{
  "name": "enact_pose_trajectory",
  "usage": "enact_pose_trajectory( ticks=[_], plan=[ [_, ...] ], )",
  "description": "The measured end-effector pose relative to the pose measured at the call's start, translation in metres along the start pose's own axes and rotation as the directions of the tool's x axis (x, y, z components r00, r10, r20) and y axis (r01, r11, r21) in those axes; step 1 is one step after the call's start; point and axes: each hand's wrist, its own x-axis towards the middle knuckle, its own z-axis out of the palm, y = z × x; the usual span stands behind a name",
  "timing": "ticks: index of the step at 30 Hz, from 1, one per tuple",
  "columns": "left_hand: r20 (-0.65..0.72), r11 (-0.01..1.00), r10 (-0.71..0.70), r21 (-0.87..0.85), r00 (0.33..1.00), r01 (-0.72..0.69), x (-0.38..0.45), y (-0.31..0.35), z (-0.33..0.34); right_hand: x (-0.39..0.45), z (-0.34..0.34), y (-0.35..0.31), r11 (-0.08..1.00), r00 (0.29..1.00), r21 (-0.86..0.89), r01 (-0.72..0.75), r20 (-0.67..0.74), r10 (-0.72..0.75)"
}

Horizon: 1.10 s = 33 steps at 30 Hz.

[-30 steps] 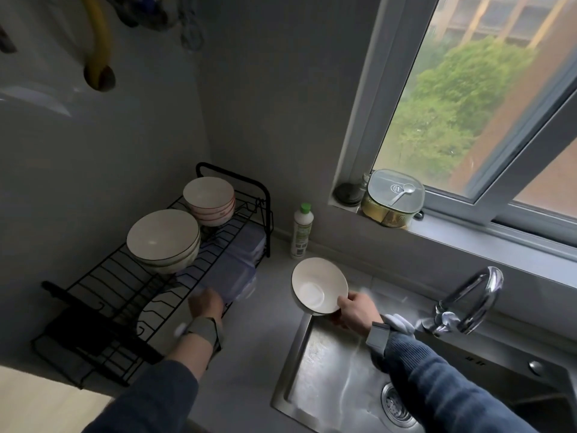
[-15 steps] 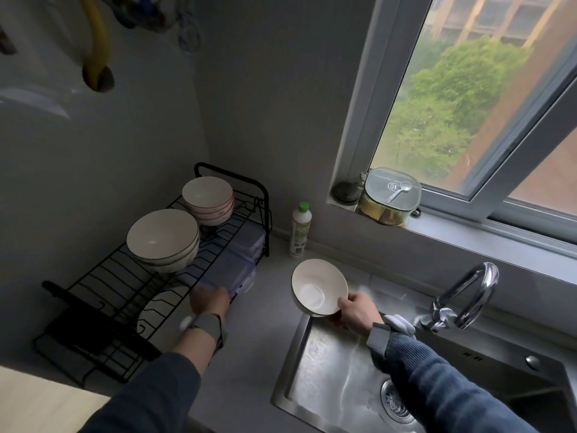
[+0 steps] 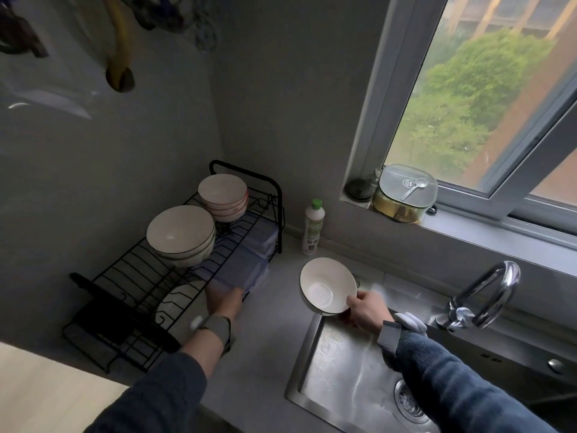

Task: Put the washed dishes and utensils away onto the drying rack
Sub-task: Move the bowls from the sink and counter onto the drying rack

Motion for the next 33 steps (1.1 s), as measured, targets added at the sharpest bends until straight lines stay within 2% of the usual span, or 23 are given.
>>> enact_pose_trajectory(
  ticks=[3, 7, 10, 12, 17, 20, 22, 25, 27, 30, 33],
  plan=[
    [0.023, 0.998, 0.013, 0.053, 1.0, -0.014, -0.011, -0.004, -0.003, 0.0, 0.003, -0.003, 1.0, 1.0, -0.027, 0.004, 0.01, -0.003],
    [0.245, 0.972, 0.036, 0.216, 0.969, -0.091, -0.066, 0.01, -0.008, -0.008, 0.0, -0.016, 0.996, 0.999, -0.07, 0.05, 0.007, -0.049],
    [0.476, 0.868, 0.158, 0.351, 0.865, -0.352, -0.103, 0.035, -0.025, -0.029, -0.004, -0.053, 0.989, 0.993, -0.088, 0.119, 0.036, -0.116],
    [0.576, 0.806, 0.283, 0.291, 0.767, -0.516, -0.126, 0.057, -0.036, -0.04, -0.009, -0.077, 0.985, 0.986, -0.057, 0.162, 0.054, -0.159],
    [0.53, 0.608, 0.595, 0.195, 0.604, -0.77, -0.152, 0.116, -0.081, -0.059, -0.006, -0.138, 0.956, 0.951, -0.005, 0.293, 0.103, -0.291],
    [0.479, 0.488, 0.708, 0.2, 0.519, -0.85, -0.134, 0.143, -0.107, -0.069, 0.006, -0.174, 0.928, 0.922, 0.012, 0.372, 0.114, -0.371],
    [0.417, 0.476, 0.738, 0.236, 0.531, -0.847, -0.116, 0.157, -0.123, -0.071, 0.019, -0.197, 0.917, 0.91, 0.006, 0.4, 0.113, -0.398],
    [0.335, 0.555, 0.701, 0.298, 0.629, -0.777, -0.093, 0.172, -0.143, -0.072, 0.043, -0.226, 0.904, 0.899, 0.04, 0.426, 0.089, -0.428],
    [0.33, 0.602, 0.661, 0.302, 0.674, -0.739, -0.077, 0.178, -0.154, -0.072, 0.059, -0.239, 0.901, 0.897, 0.071, 0.428, 0.09, -0.433],
    [0.364, 0.649, 0.615, 0.27, 0.699, -0.711, -0.051, 0.177, -0.172, -0.069, 0.084, -0.254, 0.909, 0.904, 0.077, 0.409, 0.1, -0.415],
    [0.373, 0.664, 0.585, 0.29, 0.72, -0.69, -0.035, 0.173, -0.181, -0.066, 0.108, -0.264, 0.915, 0.911, -0.005, 0.404, 0.094, -0.401]
  ],
)
